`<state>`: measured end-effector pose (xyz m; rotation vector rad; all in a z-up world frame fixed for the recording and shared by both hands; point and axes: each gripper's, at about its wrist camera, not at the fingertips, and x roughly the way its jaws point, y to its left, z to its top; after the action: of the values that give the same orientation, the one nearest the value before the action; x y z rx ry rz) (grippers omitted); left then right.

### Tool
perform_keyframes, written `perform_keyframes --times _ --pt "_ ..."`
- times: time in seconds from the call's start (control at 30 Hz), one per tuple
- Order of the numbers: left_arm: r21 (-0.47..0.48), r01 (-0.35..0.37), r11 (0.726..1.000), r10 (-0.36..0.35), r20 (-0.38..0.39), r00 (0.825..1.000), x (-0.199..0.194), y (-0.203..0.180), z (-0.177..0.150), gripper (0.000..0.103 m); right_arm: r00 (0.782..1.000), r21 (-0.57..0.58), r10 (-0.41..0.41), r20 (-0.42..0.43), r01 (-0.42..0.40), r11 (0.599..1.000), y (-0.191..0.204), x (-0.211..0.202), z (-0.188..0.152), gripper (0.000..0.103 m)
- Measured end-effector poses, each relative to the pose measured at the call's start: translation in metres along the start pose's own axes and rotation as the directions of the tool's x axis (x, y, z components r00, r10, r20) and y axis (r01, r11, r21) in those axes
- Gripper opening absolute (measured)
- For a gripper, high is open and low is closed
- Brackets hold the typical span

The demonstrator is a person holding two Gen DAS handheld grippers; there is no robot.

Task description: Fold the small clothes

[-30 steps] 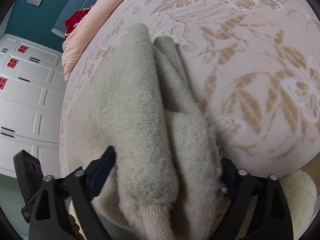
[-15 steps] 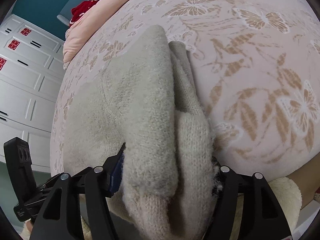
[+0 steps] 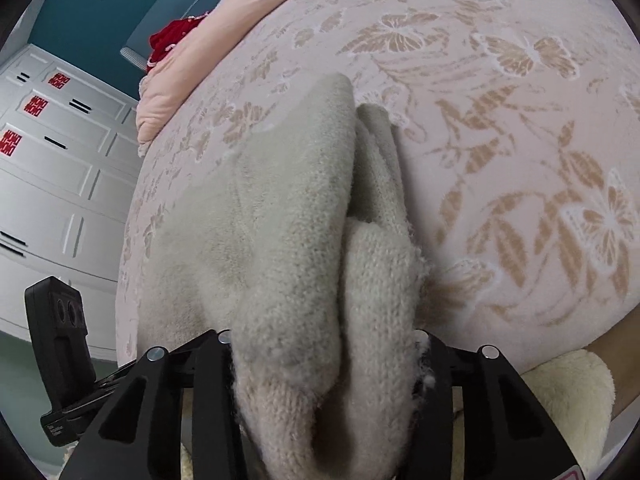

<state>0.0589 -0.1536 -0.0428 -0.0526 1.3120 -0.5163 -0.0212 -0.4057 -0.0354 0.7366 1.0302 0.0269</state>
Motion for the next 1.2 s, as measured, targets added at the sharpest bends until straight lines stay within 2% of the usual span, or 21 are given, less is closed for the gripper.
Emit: perform_keyframes --times 0.13,0.23,0.3,0.4,0.5,0.6,0.77,0.87,0.93,1.0,1.07,1.13,1.2 --pt "0.016 0.089 0.996 -0.09 0.052 0.995 -0.044 -0.012 0.008 0.055 0.994 -0.036 0.034 0.102 -0.031 0.999 0.027 -0.055 0.007 0.04" --pt "0.065 0.137 0.988 -0.144 0.115 0.983 -0.084 -0.027 0.013 0.055 0.981 -0.074 0.056 0.185 -0.043 0.996 0.048 -0.098 0.012 0.04" --pt "0.104 0.164 0.981 -0.181 0.172 0.968 -0.116 -0.037 0.016 0.055 0.964 -0.107 0.089 0.251 -0.064 0.992 0.063 -0.129 0.015 0.04" --pt "0.191 0.157 0.969 -0.207 0.278 0.938 -0.167 -0.055 0.019 0.055 0.927 -0.167 0.148 0.344 -0.094 0.981 0.092 -0.171 0.018 0.04" --pt "0.26 0.14 0.955 -0.234 0.374 0.898 -0.218 -0.064 0.024 0.055 0.883 -0.232 0.211 0.418 -0.121 0.965 0.123 -0.204 0.02 0.04" --pt "0.311 0.121 0.943 -0.261 0.462 0.847 -0.267 -0.062 0.025 0.056 0.835 -0.319 0.276 0.476 -0.129 0.939 0.161 -0.232 0.019 0.04" --pt "0.359 0.063 0.931 -0.283 0.604 0.745 -0.339 -0.046 0.023 0.057 0.756 -0.449 0.389 0.526 -0.142 0.882 0.223 -0.262 0.013 0.04" --pt "0.372 0.025 0.928 -0.286 0.668 0.687 -0.37 -0.031 0.02 0.057 0.719 -0.502 0.451 0.529 -0.163 0.849 0.253 -0.266 0.013 0.04" --pt "0.373 0.003 0.928 -0.284 0.701 0.655 -0.387 -0.017 0.021 0.058 0.708 -0.526 0.483 0.516 -0.183 0.831 0.271 -0.263 0.015 0.041" --pt "0.372 -0.022 0.928 -0.276 0.726 0.63 -0.398 -0.004 0.021 0.058 0.701 -0.543 0.509 0.499 -0.205 0.814 0.286 -0.254 0.016 0.041" --pt "0.365 -0.041 0.93 -0.265 0.746 0.611 -0.403 0.013 0.021 0.059 0.706 -0.549 0.525 0.474 -0.229 0.804 0.297 -0.24 0.017 0.041" --pt "0.351 -0.04 0.936 -0.256 0.753 0.606 -0.399 0.032 0.022 0.061 0.725 -0.541 0.524 0.448 -0.247 0.804 0.302 -0.217 0.017 0.043" --pt "0.335 -0.033 0.942 -0.243 0.746 0.62 -0.385 0.055 0.022 0.063 0.757 -0.52 0.504 0.416 -0.257 0.815 0.301 -0.184 0.014 0.044"
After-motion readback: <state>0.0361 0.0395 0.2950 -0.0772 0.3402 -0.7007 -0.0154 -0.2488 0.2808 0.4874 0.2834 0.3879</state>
